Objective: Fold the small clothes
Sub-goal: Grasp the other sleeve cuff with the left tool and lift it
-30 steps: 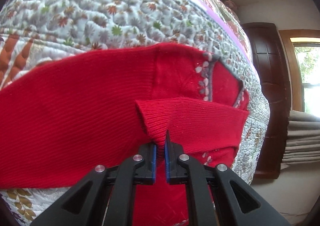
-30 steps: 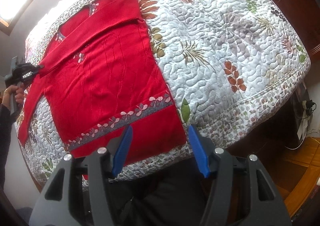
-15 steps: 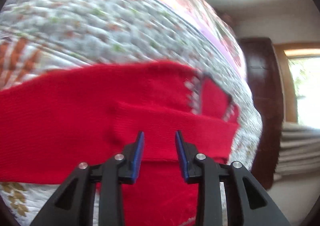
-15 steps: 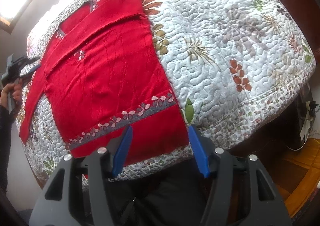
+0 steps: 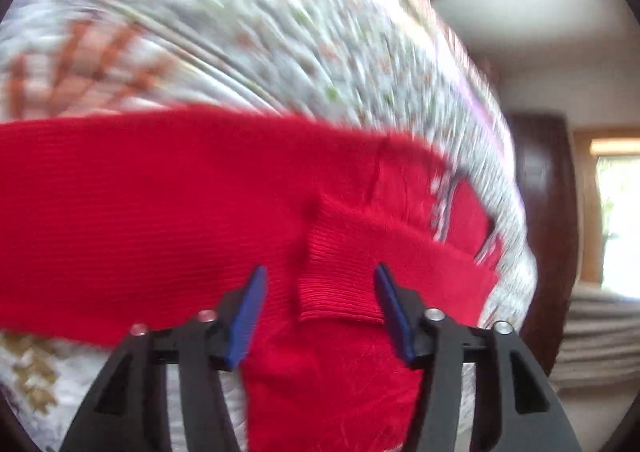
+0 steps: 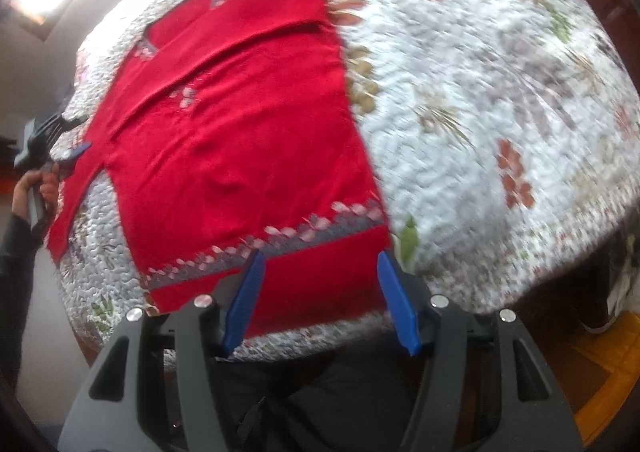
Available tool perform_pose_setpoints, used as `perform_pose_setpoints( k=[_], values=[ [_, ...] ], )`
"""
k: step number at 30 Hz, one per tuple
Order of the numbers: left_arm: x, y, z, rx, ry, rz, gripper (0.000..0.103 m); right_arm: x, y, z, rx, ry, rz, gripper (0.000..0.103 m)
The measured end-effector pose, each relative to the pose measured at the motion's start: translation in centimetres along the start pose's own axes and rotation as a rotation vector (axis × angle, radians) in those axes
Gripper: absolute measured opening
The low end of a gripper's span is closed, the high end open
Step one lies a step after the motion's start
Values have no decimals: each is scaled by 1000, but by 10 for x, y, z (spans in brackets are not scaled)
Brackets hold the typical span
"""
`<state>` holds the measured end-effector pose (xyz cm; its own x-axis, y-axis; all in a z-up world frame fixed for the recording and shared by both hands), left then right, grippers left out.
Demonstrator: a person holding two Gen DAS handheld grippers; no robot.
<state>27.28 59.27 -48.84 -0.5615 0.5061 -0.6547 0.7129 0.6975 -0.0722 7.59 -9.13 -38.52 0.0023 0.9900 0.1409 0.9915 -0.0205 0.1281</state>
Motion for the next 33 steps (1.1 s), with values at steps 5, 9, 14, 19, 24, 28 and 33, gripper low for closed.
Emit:
perform_pose_setpoints(
  k=[5, 9, 14, 19, 24, 28, 33],
  values=[
    [89, 11, -104, -240, -46, -218, 82, 45, 39, 4, -22, 77, -128, 65],
    [192, 11, -170, -363, -67, -452, 82, 87, 64, 2, -31, 122, -241, 67],
    [280, 16, -220, -486, -76, -622, 82, 129, 75, 8, -7, 138, -332, 67],
    [326, 35, -236, -529, -82, -696, 82, 157, 68, 22, 36, 132, -386, 67],
    [342, 51, -227, -516, -70, -721, 83, 175, 57, 31, 68, 130, -422, 67],
    [338, 62, -226, -509, 50, -692, 60, 180, 55, 33, 73, 132, -422, 67],
    [332, 81, -224, -462, 156, -684, 19, 176, 57, 27, 53, 141, -412, 67]
  ],
)
Point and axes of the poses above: each gripper's, at about its wrist camera, not at the fingertips, and z roughly the way its jaws point, x to its left, y to its top, the point moved 9 cm from there along z, roughly the way its jaws point, and after that the axes turned 10 degrees about -z, right-handed, at the moved point
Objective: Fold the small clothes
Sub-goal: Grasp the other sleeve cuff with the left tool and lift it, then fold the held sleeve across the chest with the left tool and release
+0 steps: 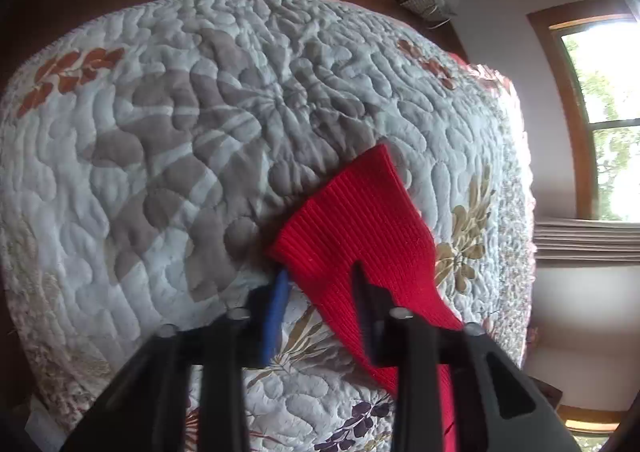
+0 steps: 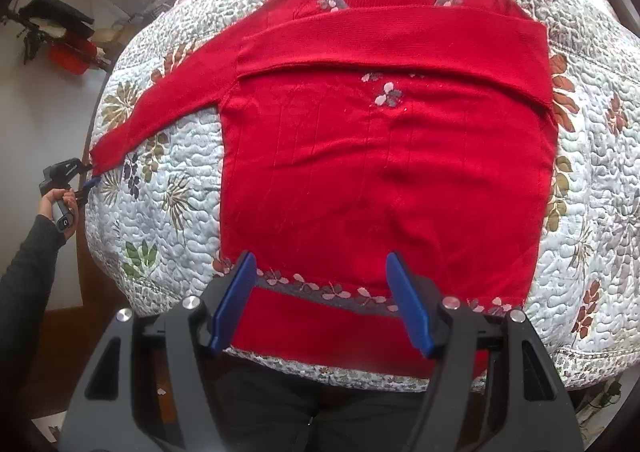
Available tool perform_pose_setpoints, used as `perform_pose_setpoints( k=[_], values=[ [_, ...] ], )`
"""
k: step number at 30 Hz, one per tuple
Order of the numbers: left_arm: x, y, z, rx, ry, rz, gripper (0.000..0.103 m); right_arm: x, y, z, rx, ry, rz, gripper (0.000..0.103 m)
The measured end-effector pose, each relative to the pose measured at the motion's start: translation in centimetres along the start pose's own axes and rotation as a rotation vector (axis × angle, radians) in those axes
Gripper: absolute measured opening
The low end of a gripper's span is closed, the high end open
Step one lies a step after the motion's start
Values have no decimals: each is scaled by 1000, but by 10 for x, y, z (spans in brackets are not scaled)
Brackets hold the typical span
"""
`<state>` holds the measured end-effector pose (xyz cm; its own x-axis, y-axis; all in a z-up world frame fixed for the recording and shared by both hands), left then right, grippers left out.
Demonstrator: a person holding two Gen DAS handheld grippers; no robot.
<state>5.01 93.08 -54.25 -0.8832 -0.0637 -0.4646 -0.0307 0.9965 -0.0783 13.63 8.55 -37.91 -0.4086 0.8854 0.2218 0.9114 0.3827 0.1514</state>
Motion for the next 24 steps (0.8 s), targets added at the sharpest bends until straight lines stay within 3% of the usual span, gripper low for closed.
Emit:
perform_pose_setpoints(
  k=[3, 6, 11, 17, 24],
  values=[
    [-17, 1, -7, -21, 40, 59, 4, -9, -2, -5, -15, -1, 21, 67],
    [-43, -3, -24, -57, 30, 118, 3, -19, -6, -13, -35, -1, 49, 67],
    [-111, -34, -78, -134, -80, 273, 3, -32, -10, -28, -81, 4, 87, 67],
    [-210, -127, -138, -164, -252, 523, 3, -50, -10, -38, -127, 35, 143, 67],
    [-279, -253, -137, -95, -342, 758, 3, -76, -10, -46, -170, 56, 207, 67]
  ],
)
Point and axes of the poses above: each gripper's, at about its wrist camera, not at the fingertips, and z roughly the way its jaws point, x to its left, y to its top, the point moved 9 cm from there along z, roughly the way its jaws point, and after that the axes turned 10 degrees about -z, right-handed, at the moved point
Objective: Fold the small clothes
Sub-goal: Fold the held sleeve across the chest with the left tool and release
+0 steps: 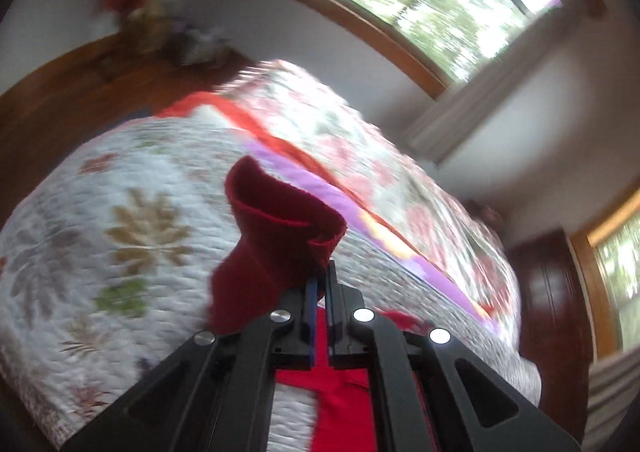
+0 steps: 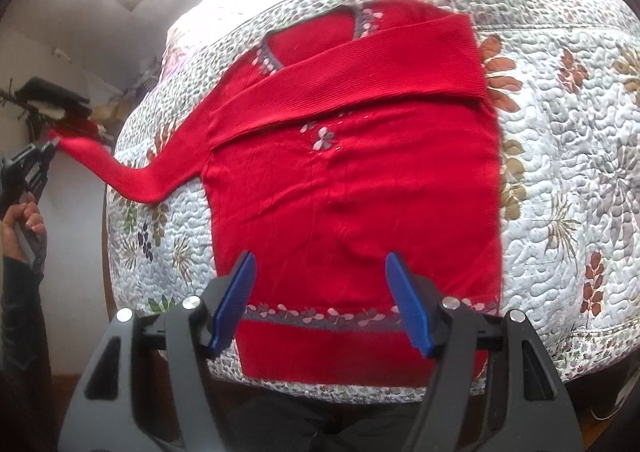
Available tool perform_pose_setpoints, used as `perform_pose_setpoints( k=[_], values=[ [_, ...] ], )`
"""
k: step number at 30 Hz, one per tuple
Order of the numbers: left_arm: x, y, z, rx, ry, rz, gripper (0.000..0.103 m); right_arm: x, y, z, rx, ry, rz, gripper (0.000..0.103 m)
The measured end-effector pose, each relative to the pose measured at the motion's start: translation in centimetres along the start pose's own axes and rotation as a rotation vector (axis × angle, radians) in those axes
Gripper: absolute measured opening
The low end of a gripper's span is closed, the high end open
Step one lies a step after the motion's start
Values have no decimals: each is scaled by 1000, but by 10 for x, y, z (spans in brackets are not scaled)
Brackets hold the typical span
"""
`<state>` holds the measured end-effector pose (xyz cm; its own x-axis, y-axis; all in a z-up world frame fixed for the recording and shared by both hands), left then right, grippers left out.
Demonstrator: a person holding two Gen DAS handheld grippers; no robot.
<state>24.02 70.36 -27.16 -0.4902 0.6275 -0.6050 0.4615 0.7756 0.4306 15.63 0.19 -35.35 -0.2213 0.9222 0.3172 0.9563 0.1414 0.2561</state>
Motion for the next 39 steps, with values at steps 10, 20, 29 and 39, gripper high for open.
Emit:
perform_pose_setpoints(
  k=[10, 20, 29, 39],
  values=[
    [-105, -130, 112, 227, -47, 217, 2, -64, -8, -8, -21, -37, 124, 67],
    [-127, -261, 212, 449, 15, 335, 2, -110, 0, 1, -26, -48, 210, 67],
    [-117, -305, 219, 540, 6, 387, 32, -87, 76, 35, -20, 133, 113, 75],
    [-31, -295, 86, 505, 42, 234, 51, -5, 177, 152, 44, 371, -64, 68]
  ],
)
Point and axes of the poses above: each gripper's, at about its wrist camera, not at the fingertips, and z roughly the way its jaws point, x to its left, y to its top, the point moved 9 cm from there along z, roughly the way its jaws point, and after that the axes turned 10 degrees about -z, right-handed, at the moved point
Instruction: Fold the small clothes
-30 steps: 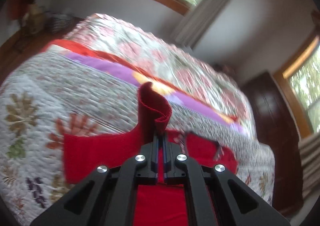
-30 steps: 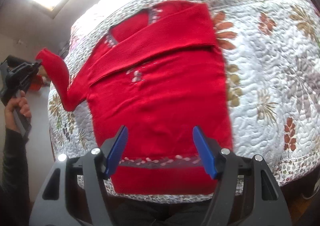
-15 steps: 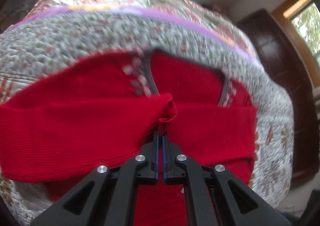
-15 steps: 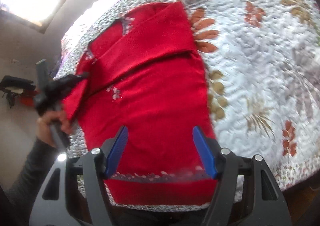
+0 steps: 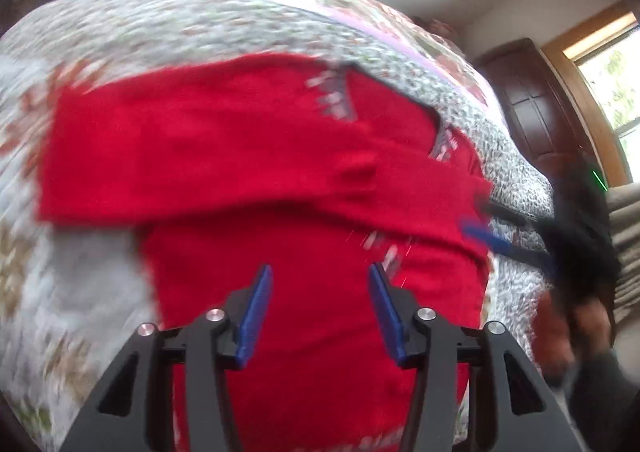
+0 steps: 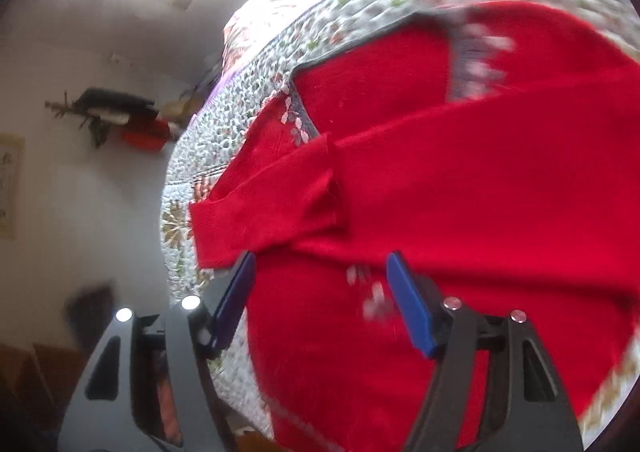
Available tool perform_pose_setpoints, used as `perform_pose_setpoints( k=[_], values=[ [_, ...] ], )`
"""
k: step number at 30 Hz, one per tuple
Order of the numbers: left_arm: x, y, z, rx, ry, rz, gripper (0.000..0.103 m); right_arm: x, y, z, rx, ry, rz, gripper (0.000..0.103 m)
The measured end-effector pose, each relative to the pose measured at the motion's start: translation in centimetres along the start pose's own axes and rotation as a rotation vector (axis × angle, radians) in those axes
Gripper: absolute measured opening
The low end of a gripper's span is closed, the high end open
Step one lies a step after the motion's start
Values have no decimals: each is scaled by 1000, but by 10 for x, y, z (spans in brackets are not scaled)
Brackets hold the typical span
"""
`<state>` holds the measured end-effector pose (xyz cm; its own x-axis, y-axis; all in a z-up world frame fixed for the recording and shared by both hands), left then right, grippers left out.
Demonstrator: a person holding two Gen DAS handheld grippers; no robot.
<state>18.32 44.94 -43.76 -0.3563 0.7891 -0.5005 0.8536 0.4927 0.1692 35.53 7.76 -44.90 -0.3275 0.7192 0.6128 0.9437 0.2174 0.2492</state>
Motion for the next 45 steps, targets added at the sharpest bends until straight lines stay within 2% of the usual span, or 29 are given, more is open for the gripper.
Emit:
perform_pose_setpoints(
  k=[3, 6, 10, 12, 14, 20, 21, 23, 28, 32, 37, 45],
  values=[
    [34, -35, -26, 15, 46, -48, 51, -3, 17, 35, 15, -45, -44, 66],
    [58, -61, -39, 34, 79, -104, 51, -5, 29, 52, 11, -33, -52, 65],
    [80, -77, -49, 47, 95, -181, 53, -5, 37, 63, 18, -14, -55, 61],
    [84, -80, -50, 50, 89, -207, 53, -6, 38, 65, 29, 0, -48, 53],
    [86, -80, -50, 46, 89, -213, 53, -2, 39, 68, 55, 39, -35, 32],
    [76, -72, -46, 39, 68, -213, 53, -2, 40, 82, 109, 59, 10, 29],
    [75, -72, -47, 38, 65, -214, 53, -2, 42, 83, 109, 67, 22, 26],
    [75, -72, -48, 39, 66, -215, 53, -4, 45, 81, 114, 76, 48, 4],
    [81, -77, -51, 41, 66, -247, 53, 12, 57, 52, 88, 93, 24, 3],
    [84, -77, -54, 35, 69, -269, 53, 31, 77, 1, 14, 94, -23, 3],
    [76, -72, -55, 32, 68, -243, 53, 41, 94, -64, -87, 60, -87, 3],
    [57, -67, -51, 40, 62, -197, 53, 3, 83, -149, -202, -16, -61, 3]
  ],
)
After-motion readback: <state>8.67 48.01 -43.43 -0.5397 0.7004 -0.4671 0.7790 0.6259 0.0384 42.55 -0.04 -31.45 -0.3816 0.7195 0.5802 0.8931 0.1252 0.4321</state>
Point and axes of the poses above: each gripper's, at about its wrist camera, not at the fingertips, and z roughly the way its jaws point, x to its left, y to its top, the point moved 9 cm from there along z, roughly the way its jaws point, and after that the axes turned 10 degrees about -z, right-handed, at the moved point
